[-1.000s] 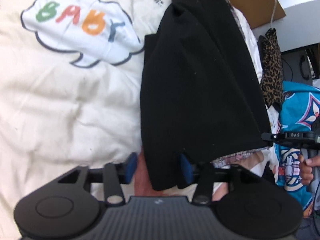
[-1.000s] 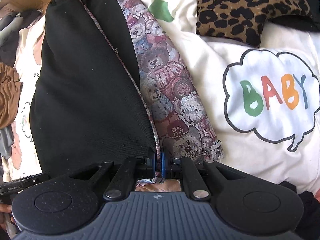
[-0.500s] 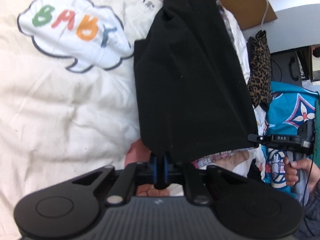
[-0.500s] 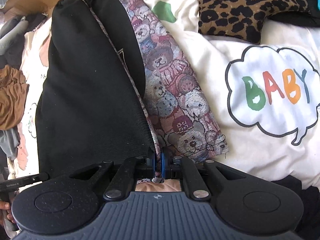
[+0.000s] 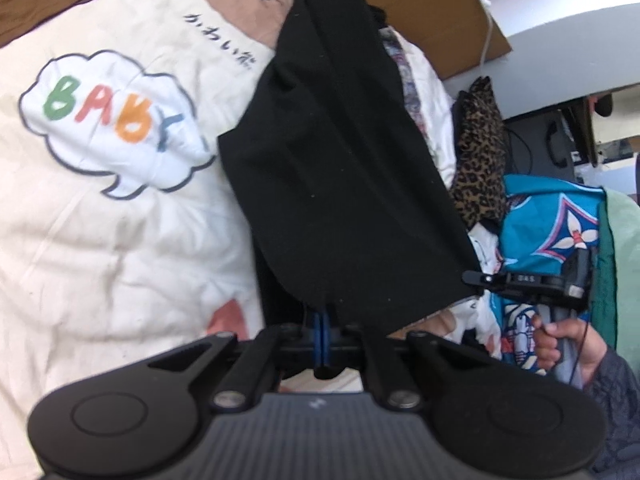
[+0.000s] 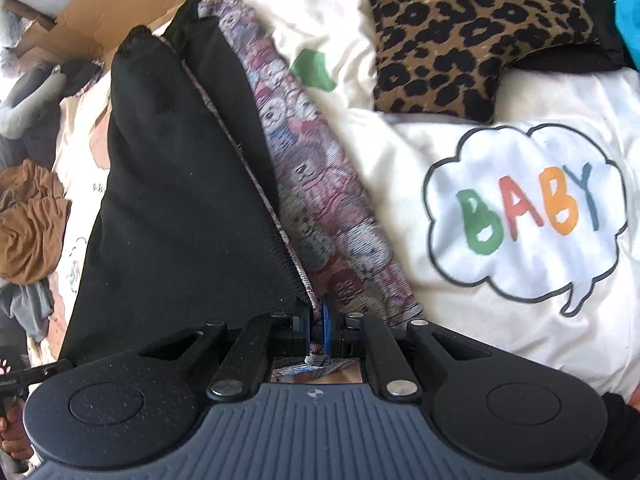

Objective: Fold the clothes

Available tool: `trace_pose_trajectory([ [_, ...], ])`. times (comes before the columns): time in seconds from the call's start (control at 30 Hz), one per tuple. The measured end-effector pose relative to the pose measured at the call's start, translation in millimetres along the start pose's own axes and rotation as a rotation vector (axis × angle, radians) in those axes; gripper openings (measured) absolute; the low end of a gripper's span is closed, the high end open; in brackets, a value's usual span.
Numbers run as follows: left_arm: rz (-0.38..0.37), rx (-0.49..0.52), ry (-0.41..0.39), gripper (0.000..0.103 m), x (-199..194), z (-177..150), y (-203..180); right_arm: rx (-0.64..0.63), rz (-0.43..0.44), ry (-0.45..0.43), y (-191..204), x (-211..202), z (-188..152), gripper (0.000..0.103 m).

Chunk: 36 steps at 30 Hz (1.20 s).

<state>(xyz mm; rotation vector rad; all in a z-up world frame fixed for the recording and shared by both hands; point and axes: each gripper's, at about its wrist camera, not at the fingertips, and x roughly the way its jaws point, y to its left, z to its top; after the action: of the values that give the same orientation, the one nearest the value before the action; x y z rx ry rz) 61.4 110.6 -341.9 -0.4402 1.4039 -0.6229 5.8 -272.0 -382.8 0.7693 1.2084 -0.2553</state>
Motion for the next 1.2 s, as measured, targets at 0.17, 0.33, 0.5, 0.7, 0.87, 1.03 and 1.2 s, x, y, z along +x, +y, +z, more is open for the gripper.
trace_pose_trajectory([
  [0.17,0.024,0.06,0.054,0.001,19.3,-8.4,-1.0,0.017,-0.026,-0.009,-10.6,3.4,5.5,0.004],
  [0.33,0.035,0.072,0.085,0.001,42.5,-9.1,-3.3,0.0,-0.066,0.013,-19.7,12.4,3.4,0.004],
  [0.5,0.047,0.074,0.106,0.001,54.8,-11.9,1.1,0.008,-0.084,0.02,-25.7,18.9,4.2,0.004],
  [0.7,0.044,0.042,0.124,0.003,61.1,-16.0,13.1,0.001,-0.101,0.008,-26.0,19.8,0.4,0.008],
  [0.87,0.019,0.007,0.12,0.014,61.5,-18.4,20.2,0.017,-0.091,0.01,-31.7,13.3,-5.6,0.013],
  [1.03,0.005,-0.01,0.111,0.016,61.3,-17.6,24.5,0.022,-0.089,0.016,-35.2,14.8,-11.4,0.013],
  [1.2,-0.007,0.01,0.11,0.002,68.6,-20.6,20.8,0.003,-0.1,0.025,-33.5,15.1,-13.3,0.011],
])
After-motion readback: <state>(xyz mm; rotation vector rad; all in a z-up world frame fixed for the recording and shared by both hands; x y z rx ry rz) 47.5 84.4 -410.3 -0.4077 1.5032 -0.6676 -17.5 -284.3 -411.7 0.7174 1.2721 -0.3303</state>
